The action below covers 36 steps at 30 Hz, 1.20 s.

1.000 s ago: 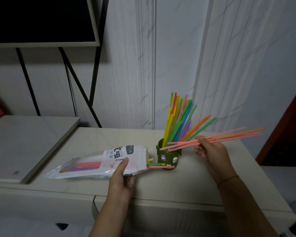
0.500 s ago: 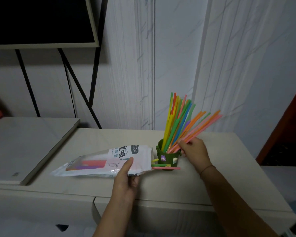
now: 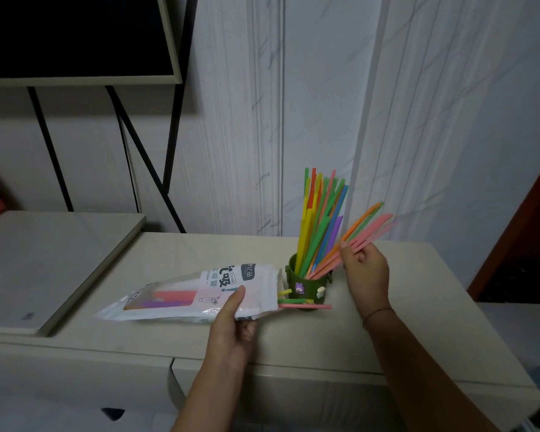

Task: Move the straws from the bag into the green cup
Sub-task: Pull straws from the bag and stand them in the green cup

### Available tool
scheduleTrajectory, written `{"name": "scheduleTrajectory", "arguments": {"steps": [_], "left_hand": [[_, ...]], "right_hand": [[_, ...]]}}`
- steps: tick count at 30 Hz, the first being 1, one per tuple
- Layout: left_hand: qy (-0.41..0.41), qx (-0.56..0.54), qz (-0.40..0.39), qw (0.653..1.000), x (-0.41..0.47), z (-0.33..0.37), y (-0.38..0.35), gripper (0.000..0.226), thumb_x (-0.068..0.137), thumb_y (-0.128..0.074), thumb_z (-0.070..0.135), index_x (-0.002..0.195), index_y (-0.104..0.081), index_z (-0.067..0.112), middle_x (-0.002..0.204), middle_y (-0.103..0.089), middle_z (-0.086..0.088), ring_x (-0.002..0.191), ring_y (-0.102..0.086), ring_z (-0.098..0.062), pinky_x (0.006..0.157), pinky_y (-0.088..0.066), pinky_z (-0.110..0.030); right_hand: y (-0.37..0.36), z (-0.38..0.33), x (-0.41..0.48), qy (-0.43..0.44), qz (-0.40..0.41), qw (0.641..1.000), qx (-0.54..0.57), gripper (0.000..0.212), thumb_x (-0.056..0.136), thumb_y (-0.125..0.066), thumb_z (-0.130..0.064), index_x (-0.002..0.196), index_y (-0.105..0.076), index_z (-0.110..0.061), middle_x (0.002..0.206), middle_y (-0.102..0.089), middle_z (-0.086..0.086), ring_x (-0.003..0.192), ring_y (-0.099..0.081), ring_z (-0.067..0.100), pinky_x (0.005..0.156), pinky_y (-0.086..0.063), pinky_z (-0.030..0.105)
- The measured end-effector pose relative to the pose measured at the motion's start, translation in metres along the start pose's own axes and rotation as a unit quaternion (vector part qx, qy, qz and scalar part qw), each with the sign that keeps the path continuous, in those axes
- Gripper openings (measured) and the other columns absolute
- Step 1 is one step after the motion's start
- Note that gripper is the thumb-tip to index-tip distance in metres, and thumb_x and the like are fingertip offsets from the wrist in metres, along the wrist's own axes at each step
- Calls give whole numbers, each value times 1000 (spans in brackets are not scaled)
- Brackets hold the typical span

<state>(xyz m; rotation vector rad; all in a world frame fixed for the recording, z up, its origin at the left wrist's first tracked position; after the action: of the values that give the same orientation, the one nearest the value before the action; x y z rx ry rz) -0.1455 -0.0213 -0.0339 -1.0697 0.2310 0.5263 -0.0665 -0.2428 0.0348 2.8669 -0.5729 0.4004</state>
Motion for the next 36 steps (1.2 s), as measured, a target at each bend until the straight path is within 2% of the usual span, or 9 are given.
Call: {"name": "scheduleTrajectory", "arguments": {"steps": [3,5,10,14,17,21,26,31,36], "left_hand": [[-2,-5,-7,1000,-1,1,-2,36,84,-64,-2,116,-59,15,109,-71,-8,97,-68,-22,62,-60,-37],[-5,-1,-15,1000,-1,1,-3,39,85,-63,-2,119,-58,15,113,-70,-9,99,-68,-22,64,-60,-37],[-4,7,-31,999,-1,1,-4,32,85,-63,-2,112,-62,16,105,-73,-7,94,-69,-19,61,-62,-34],[-16,37,-19,999,-1,1,-2,30,81,-67,0,106,-64,17,101,-74,-5,95,-69,-19,61,-61,-32],[-27,65,-15,997,-1,1,-1,31,80,-69,2,107,-65,17,103,-74,-4,94,-69,-18,60,-61,-29],[-40,105,-19,993,-3,-2,-2,32,80,-70,5,108,-66,18,101,-74,-2,87,-70,-14,57,-59,-24],[-45,119,-34,991,-5,-2,-5,28,78,-72,8,103,-67,19,86,-77,4,73,-73,-8,52,-56,-21],[-40,59,-43,996,-2,9,-1,34,80,-68,2,110,-64,19,97,-77,-2,85,-73,-14,64,-62,-31],[-42,15,-30,999,3,18,0,34,85,-62,-3,114,-61,15,113,-70,-7,102,-67,-20,75,-57,-37]], "right_hand": [[-4,0,2,-3,-24,999,-23,18,90,-59,-20,85,-62,-4,73,-62,5,71,-58,18,66,-46,22],[-5,1,2,-5,-51,998,-30,16,89,-60,-20,83,-63,-5,71,-61,6,70,-56,20,69,-43,27],[-4,14,-13,-73,-93,993,-33,31,87,-61,-32,62,-53,-15,53,-52,0,49,-47,14,52,-37,25],[-6,31,-41,-176,-135,975,-22,39,92,-50,-40,76,-58,-6,59,-53,7,41,-45,14,41,-33,22],[-18,33,-69,-244,-202,947,48,37,94,-47,-40,87,-62,-8,64,-57,6,35,-45,8,36,-30,16],[-32,16,-82,-211,-225,940,145,20,94,-51,-23,89,-64,-8,64,-57,6,42,-46,8,40,-36,20],[-39,4,-83,-183,-229,943,159,9,86,-59,-1,90,-66,2,65,-60,12,50,-52,9,47,-45,20],[-20,8,-69,-186,-196,949,162,15,83,-60,5,73,-68,-4,51,-60,5,45,-53,9,45,-46,17],[-6,12,-54,-211,-176,929,248,13,87,-58,-1,77,-65,-2,52,-56,2,48,-50,7,47,-45,16]]}}
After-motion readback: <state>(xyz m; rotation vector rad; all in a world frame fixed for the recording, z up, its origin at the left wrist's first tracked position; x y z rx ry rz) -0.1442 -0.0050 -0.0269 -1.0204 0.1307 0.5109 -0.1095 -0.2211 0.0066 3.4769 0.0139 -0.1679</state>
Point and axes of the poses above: each hand's wrist, its own x-axis towards the middle knuckle, its own y-axis out of the back of the hand, z = x × y, the point moved 5 cm from there along x, towards the middle knuckle
